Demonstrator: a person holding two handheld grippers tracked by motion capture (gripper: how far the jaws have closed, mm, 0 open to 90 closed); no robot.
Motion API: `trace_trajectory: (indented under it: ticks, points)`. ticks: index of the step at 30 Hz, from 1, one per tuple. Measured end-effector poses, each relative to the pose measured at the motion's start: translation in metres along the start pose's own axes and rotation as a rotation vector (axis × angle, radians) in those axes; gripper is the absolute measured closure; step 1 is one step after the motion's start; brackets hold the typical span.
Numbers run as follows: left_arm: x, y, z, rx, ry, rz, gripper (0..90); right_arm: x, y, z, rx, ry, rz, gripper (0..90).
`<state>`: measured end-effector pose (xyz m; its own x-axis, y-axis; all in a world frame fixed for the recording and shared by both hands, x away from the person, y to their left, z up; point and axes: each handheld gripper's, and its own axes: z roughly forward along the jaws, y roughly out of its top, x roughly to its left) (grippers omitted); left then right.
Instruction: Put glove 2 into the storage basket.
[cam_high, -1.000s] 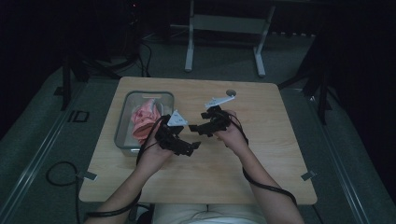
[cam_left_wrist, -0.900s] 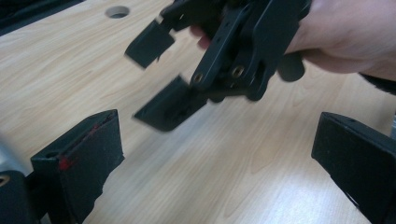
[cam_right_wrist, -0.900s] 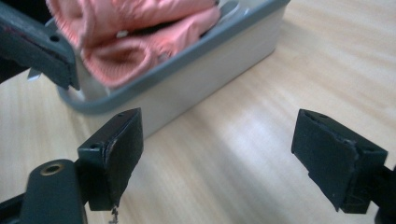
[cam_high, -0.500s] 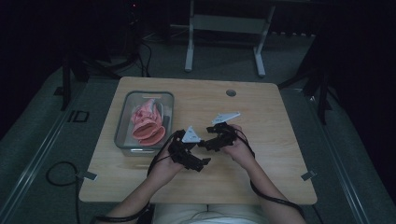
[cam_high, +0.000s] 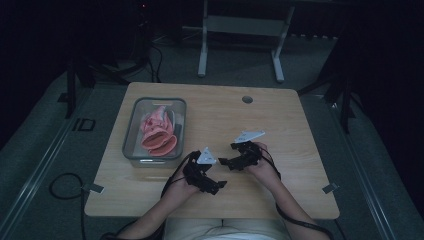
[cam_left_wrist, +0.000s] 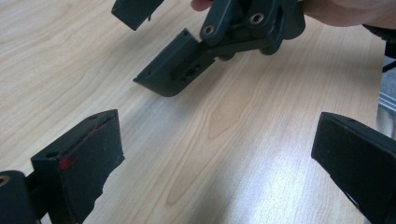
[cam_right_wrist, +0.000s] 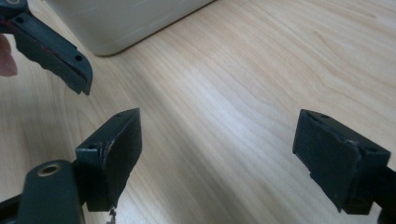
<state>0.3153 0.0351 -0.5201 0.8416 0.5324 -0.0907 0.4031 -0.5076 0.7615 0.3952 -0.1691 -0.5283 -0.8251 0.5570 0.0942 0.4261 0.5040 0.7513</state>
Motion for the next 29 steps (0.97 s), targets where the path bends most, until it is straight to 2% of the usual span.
trace_trajectory:
  ticks: [9, 11, 15, 17, 20, 29]
  points:
    - [-0.004, -0.011, 0.008, 0.009, -0.007, -0.005, 1.7, 0.001, -0.017, 0.002, -0.001, -0.02, -0.023, 15.5]
    - [-0.005, -0.015, 0.01, -0.006, -0.01, -0.005, 1.7, 0.001, -0.021, 0.003, -0.008, -0.02, -0.02, 15.2]
    - [-0.007, -0.019, 0.013, -0.014, 0.005, 0.01, 1.7, 0.001, -0.024, 0.004, -0.008, -0.02, -0.025, 15.2]
    - [-0.006, -0.022, 0.014, -0.026, 0.008, -0.006, 1.7, 0.0, -0.026, 0.005, -0.006, -0.02, -0.029, 15.2]
    - [-0.006, -0.026, 0.016, -0.007, 0.022, 0.001, 1.9, -0.001, -0.028, 0.006, -0.007, -0.021, -0.03, 15.2]
    - [-0.004, -0.03, 0.015, -0.02, 0.022, -0.006, 1.9, -0.003, -0.031, 0.007, -0.004, -0.021, -0.03, 15.1]
